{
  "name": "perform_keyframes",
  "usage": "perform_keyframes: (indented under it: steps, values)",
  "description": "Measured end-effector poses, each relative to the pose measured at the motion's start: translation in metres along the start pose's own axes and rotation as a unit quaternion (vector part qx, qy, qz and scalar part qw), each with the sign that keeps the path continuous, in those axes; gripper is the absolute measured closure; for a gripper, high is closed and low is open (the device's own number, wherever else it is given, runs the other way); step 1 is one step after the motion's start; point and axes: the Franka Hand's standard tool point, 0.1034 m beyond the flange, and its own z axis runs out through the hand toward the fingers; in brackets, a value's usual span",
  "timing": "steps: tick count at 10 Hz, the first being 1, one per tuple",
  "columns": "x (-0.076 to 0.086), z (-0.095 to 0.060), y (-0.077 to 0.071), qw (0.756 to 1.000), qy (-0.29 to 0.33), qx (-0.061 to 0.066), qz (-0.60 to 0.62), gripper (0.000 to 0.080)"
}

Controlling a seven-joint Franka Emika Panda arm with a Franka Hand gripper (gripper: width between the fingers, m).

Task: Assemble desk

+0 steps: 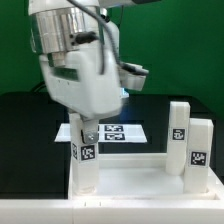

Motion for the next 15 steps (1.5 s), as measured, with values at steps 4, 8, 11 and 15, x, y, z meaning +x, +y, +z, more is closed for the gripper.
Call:
perform_keyframes:
  steps: [4,8,11,15]
  values:
    - [0.0000,0.0001,-0.0001,1.000,-0.005,0.005,0.023,0.0515]
    - [0.0004,-0.0013,0.0013,0.955,-0.006,-0.003,-0.296,0.0175]
    - [0.0027,-0.0017,0.0022,0.907,-0.004,-0.005,-0.421,0.0152]
    - [0.0080,-0.0044,0.0018,0.824,0.003,-0.021,-0.566,0.0151]
